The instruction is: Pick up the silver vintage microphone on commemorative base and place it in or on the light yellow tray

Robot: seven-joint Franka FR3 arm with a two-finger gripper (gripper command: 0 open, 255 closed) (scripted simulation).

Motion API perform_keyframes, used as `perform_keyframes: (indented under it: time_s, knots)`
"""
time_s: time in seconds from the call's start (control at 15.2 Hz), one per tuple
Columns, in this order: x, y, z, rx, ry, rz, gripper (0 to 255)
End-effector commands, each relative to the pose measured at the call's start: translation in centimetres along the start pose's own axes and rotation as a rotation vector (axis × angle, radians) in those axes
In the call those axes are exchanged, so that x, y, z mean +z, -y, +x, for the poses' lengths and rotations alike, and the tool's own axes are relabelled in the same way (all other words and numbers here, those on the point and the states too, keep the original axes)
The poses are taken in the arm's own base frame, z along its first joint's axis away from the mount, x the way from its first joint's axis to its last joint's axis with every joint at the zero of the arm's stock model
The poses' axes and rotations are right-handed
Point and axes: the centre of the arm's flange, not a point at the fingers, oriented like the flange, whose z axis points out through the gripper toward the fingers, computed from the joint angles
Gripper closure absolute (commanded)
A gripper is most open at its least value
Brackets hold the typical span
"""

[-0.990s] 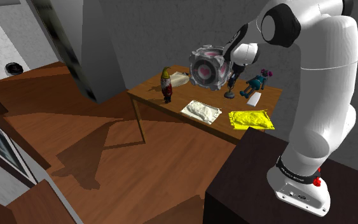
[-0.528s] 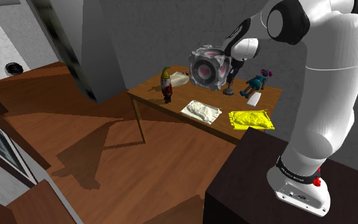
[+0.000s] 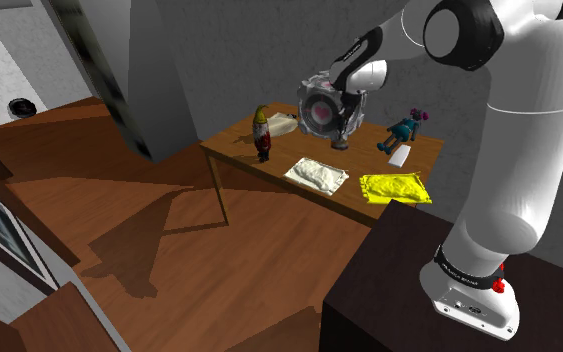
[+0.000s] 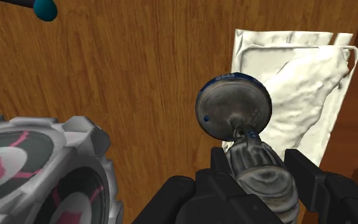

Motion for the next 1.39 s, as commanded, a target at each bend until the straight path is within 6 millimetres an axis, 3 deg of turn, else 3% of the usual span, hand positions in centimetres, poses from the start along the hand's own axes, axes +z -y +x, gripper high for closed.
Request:
perform_keyframes:
  time_s: [0.0,0.46,1.32]
  knots:
    - [-0.3,2.4,1.4,0.002,0.000,0.000,255]
    - [-1.3,9.1,6.5,0.002,0.000,0.000,255]
    - [5.4,9.6,5.0,0.002,0.000,0.000,255]
